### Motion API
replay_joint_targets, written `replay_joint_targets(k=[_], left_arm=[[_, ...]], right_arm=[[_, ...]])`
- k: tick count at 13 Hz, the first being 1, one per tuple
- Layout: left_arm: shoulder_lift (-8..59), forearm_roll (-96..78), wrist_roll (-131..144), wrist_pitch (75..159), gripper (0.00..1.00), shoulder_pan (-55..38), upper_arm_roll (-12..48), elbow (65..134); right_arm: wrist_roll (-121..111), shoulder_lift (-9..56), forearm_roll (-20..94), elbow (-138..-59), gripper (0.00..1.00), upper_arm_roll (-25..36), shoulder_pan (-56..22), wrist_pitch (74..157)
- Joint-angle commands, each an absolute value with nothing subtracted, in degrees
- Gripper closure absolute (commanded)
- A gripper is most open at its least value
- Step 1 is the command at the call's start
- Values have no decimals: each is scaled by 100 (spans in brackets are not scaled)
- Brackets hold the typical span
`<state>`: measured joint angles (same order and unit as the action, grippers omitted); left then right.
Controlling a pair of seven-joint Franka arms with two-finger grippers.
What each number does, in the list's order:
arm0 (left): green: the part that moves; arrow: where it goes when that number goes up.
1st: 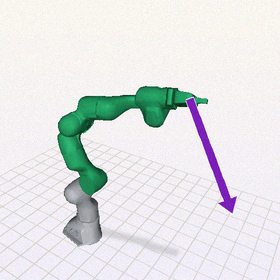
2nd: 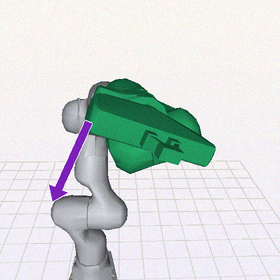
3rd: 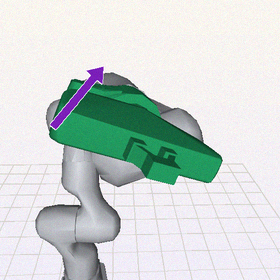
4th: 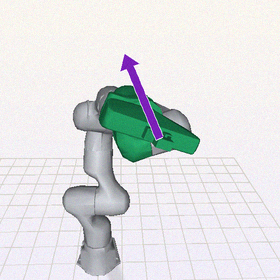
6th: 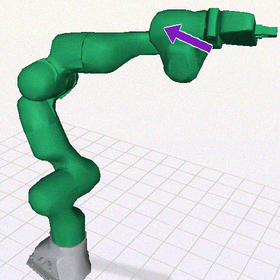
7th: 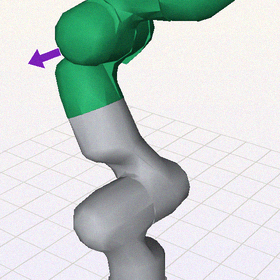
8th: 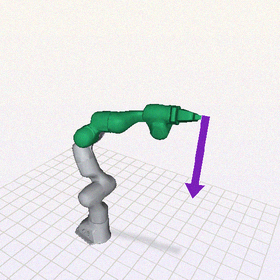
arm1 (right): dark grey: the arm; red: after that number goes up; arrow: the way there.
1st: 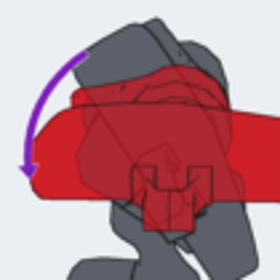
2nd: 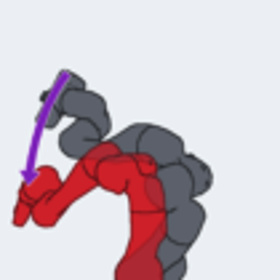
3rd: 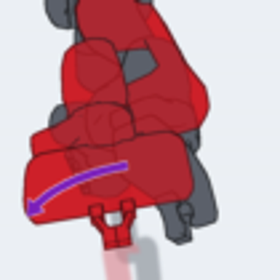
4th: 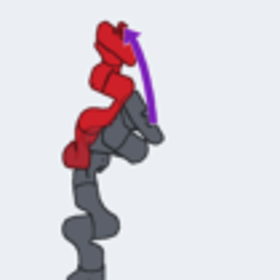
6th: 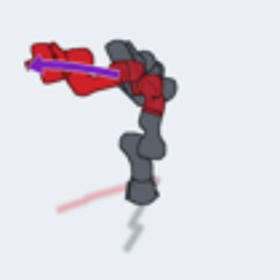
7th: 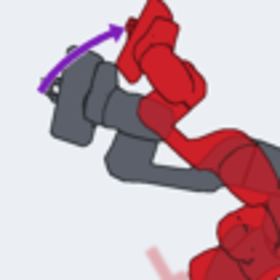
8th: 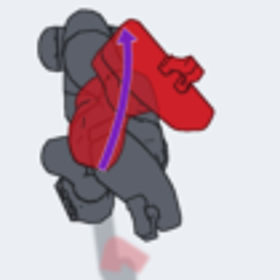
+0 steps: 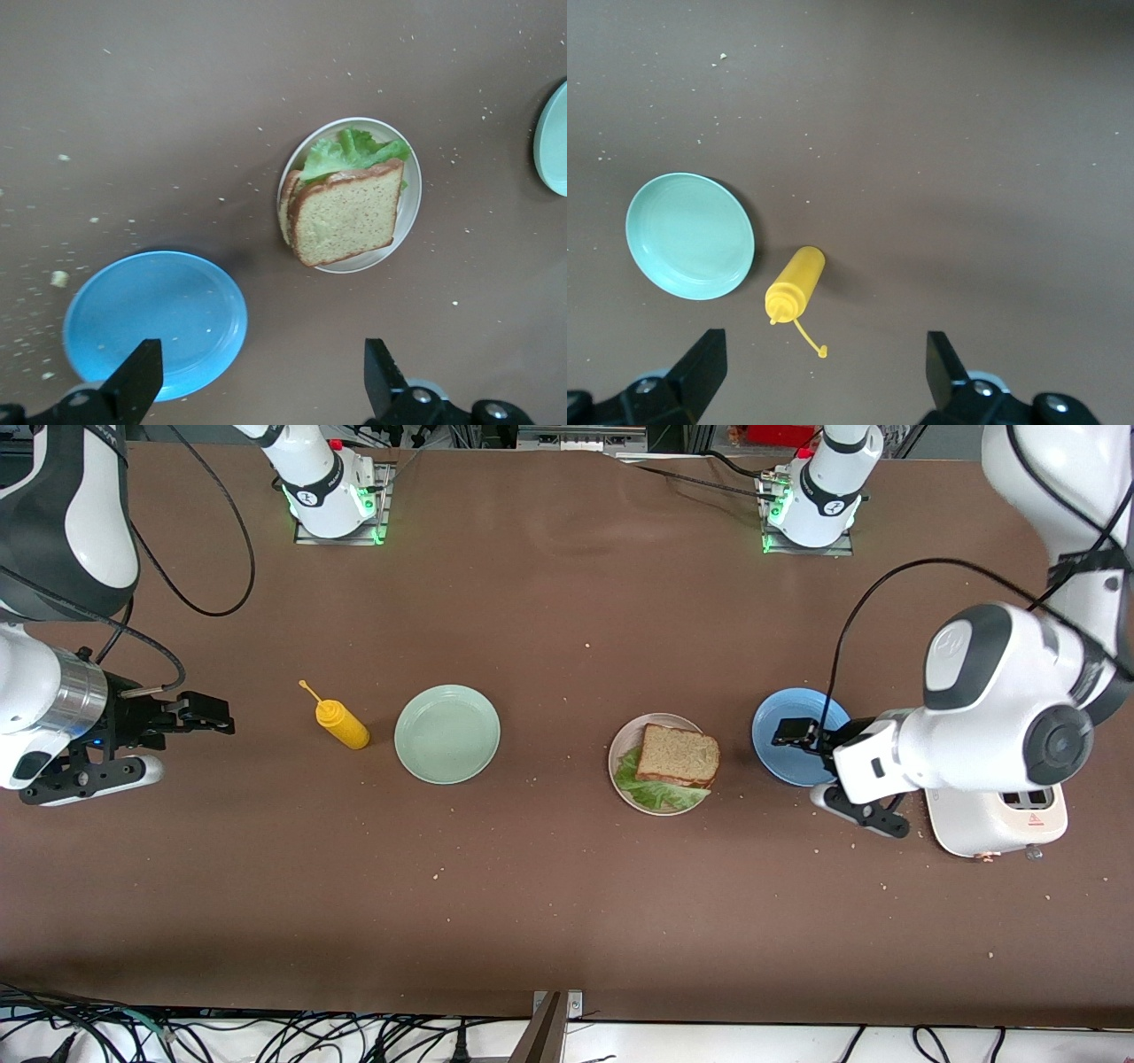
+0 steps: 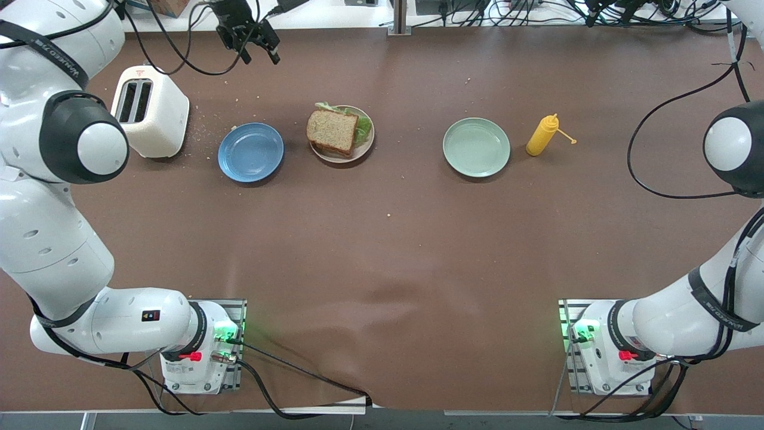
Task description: Make sandwich in beige plate with both arms
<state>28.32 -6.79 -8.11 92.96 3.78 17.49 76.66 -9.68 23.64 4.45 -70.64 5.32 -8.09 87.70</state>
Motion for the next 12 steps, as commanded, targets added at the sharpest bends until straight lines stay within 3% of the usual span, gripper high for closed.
replay_joint_targets(k=[1,5,12], left_arm=[[2427,-204,-738,9229,0,378,1732,7752],[1777,588,-712,8896,0,299,1837,7752],[1178,414,-466,8200,0,299,1907,7910]], right_arm=[[-932,2119,272,-7443,1,492,-817,9017],[-844,1732,272,-8112,1,483,-809,9553],[-844,1758,281,-8077,0,492,-817,9554]])
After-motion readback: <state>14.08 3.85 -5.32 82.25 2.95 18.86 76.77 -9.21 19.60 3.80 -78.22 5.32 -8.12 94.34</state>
